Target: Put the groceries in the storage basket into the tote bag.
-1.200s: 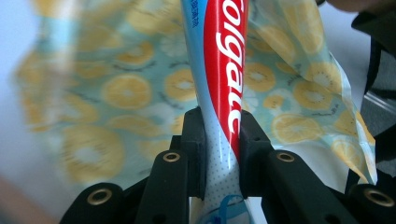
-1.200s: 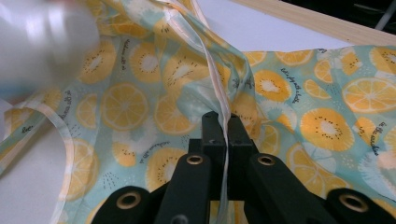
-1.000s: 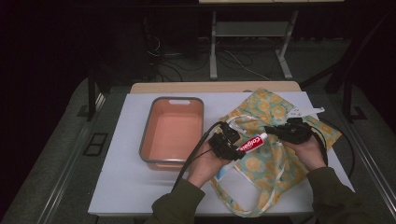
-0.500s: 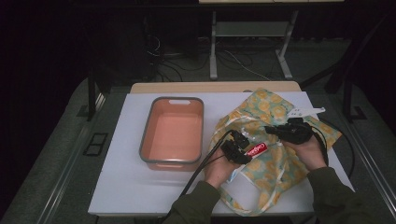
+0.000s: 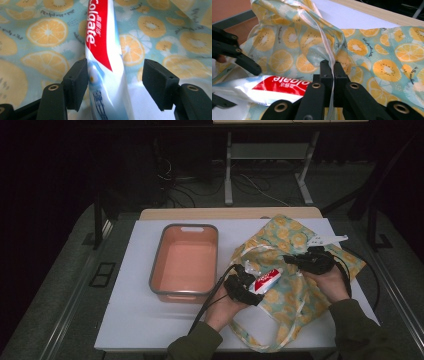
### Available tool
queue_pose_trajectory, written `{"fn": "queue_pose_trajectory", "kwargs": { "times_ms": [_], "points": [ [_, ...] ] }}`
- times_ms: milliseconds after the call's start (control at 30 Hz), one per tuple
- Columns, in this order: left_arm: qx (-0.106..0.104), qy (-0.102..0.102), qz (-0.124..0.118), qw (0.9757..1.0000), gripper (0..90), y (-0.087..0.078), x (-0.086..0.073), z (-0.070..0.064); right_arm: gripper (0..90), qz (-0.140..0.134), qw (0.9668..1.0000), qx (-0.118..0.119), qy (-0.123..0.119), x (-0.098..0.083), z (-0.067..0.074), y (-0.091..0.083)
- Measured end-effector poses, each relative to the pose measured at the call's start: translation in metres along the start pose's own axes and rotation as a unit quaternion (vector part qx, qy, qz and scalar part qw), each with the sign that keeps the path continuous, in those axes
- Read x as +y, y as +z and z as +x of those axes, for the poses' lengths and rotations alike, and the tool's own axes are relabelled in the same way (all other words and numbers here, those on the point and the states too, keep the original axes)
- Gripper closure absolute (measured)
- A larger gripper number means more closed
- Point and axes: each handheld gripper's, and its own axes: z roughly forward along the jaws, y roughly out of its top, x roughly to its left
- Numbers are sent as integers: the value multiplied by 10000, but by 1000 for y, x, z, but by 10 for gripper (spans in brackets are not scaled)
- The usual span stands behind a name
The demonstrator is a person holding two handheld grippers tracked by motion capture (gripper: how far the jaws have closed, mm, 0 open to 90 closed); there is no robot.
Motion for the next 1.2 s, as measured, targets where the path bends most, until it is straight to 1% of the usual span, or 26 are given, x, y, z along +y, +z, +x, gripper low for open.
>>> {"fn": "queue_pose_trajectory", "kwargs": {
  "times_ms": [33,100,167,333,400,433,500,533,567,600,667,700,733,833,867,933,967,1067,1100,1200],
  "points": [
    [7,34,18,10000,361,-2,-2,-3,890,5,10000,1,-7,0,0,0],
    [127,127,76,9998,344,-6,-7,-11,891,4,10000,6,-7,0,1,0],
    [205,193,87,9996,325,-12,-14,-16,890,7,10000,11,-1,0,0,0],
    [260,122,87,9995,350,-24,-32,-20,890,12,10000,10,-17,0,1,1],
    [312,111,107,9994,402,-27,-40,-18,891,19,10000,11,-13,0,1,1],
    [321,74,116,9994,437,-27,-43,-16,891,27,10000,9,-21,0,1,1],
    [315,-14,182,9993,524,-26,-49,-10,890,23,10000,11,-17,0,2,1],
    [340,-16,187,9992,577,-26,-50,-9,890,24,10000,14,-15,0,2,1],
    [330,-5,142,9994,606,-26,-51,-7,891,25,10000,21,-10,0,2,1],
    [369,32,111,9993,646,-27,-49,-7,891,22,10000,22,-11,0,2,1],
    [556,226,58,9982,751,-30,-46,-8,890,25,10000,21,-14,0,2,1],
    [579,249,80,9980,792,-31,-45,-7,890,24,10000,24,-16,0,2,1],
    [557,207,79,9982,811,-30,-44,-6,891,27,10000,23,-17,0,2,1],
    [600,234,71,9979,842,-29,-42,-6,890,41,10000,22,-42,0,3,2],
    [605,271,81,9978,852,-28,-41,-7,891,41,10000,22,-45,0,3,2],
    [513,312,23,9982,879,-26,-37,-8,891,34,10000,23,-40,0,3,2],
    [448,287,-23,9986,888,-24,-35,-8,891,36,10000,27,-41,0,3,2],
    [469,317,-12,9984,890,-17,-29,-9,890,36,10000,22,-35,0,2,1],
    [456,292,-48,9985,891,-15,-27,-9,891,36,10000,23,-35,0,2,1],
    [422,298,-74,9986,892,-8,-18,-11,890,26,10000,30,-20,0,2,1]
  ]
}}
